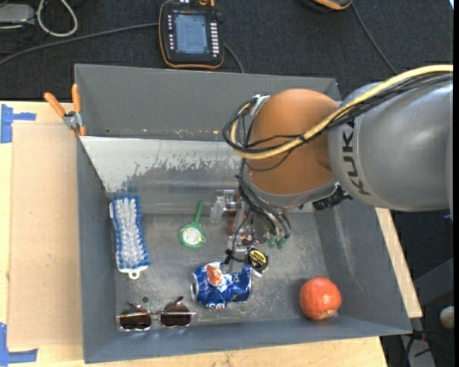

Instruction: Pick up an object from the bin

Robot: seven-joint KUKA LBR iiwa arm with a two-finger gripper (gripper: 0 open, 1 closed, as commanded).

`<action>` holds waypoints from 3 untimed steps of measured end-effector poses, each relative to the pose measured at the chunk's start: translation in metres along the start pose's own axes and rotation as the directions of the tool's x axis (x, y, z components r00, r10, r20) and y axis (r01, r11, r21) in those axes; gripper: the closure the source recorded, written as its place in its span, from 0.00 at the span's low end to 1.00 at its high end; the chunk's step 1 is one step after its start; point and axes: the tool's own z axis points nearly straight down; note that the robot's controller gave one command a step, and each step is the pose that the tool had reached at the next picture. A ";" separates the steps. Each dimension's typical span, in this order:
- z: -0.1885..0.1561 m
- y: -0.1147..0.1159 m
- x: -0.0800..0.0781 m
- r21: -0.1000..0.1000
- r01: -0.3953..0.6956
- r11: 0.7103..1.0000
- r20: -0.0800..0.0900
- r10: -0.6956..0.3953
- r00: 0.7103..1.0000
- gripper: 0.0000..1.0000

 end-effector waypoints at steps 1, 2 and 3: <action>-0.005 -0.001 -0.002 -0.001 -0.005 1.000 0.008 0.005 1.000 0.00; 0.122 -0.022 0.028 0.000 -0.019 1.000 -0.008 0.019 1.000 0.00; 0.067 -0.016 0.042 -0.004 -0.029 1.000 0.019 0.029 0.999 0.00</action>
Offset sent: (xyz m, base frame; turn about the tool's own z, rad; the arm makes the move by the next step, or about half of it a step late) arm -0.0272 -0.0233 -0.1194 0.0172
